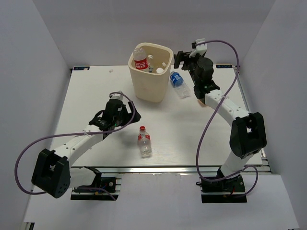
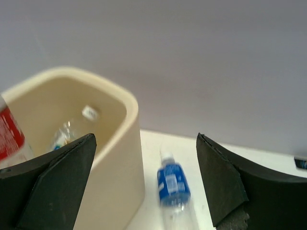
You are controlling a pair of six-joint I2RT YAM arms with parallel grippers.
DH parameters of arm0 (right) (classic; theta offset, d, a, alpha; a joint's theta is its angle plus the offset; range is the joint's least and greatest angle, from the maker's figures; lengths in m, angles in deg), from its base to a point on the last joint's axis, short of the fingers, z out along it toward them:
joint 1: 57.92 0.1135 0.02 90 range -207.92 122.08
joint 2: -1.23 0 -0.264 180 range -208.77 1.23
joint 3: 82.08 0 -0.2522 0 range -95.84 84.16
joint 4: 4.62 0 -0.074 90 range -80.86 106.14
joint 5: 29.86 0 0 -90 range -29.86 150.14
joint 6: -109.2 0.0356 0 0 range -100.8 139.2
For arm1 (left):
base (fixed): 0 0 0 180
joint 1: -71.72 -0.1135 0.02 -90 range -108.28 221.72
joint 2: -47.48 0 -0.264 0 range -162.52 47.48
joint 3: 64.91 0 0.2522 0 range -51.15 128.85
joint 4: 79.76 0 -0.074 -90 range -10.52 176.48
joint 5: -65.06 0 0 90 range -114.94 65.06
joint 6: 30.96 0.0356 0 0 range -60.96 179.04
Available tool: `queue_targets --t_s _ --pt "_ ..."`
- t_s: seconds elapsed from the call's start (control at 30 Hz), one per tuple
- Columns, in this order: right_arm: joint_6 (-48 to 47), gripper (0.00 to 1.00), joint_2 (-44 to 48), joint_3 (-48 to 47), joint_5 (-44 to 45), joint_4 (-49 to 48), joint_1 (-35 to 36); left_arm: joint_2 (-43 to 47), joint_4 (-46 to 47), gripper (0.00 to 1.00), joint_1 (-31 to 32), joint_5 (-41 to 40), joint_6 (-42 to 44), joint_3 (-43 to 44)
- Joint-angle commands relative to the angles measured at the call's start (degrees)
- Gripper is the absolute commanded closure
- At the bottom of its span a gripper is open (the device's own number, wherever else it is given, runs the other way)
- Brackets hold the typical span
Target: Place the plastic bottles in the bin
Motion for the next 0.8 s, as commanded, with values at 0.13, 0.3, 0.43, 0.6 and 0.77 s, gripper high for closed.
queue_targets --t_s 0.13,0.3,0.43,0.6,0.77 --pt "1.8 0.11 8.5 11.8 5.4 -2.6 0.3 -3.0 -2.7 0.02 8.8 3.8 -5.9 -3.0" --pt "3.6 0.11 8.7 13.7 7.8 0.4 -1.4 -8.0 -3.0 0.02 12.9 3.1 -6.2 -2.3" --pt "6.4 0.11 9.0 15.3 6.5 2.1 -4.4 -14.3 -2.2 0.02 14.6 2.9 -6.2 -1.6" --pt "5.0 0.11 7.6 15.5 6.8 3.5 -5.9 -18.3 -0.6 0.23 14.7 3.3 -6.0 0.9" --pt "4.3 0.11 5.7 14.8 7.1 5.9 -6.9 -15.4 -3.9 0.66 14.7 0.7 -4.6 3.6"
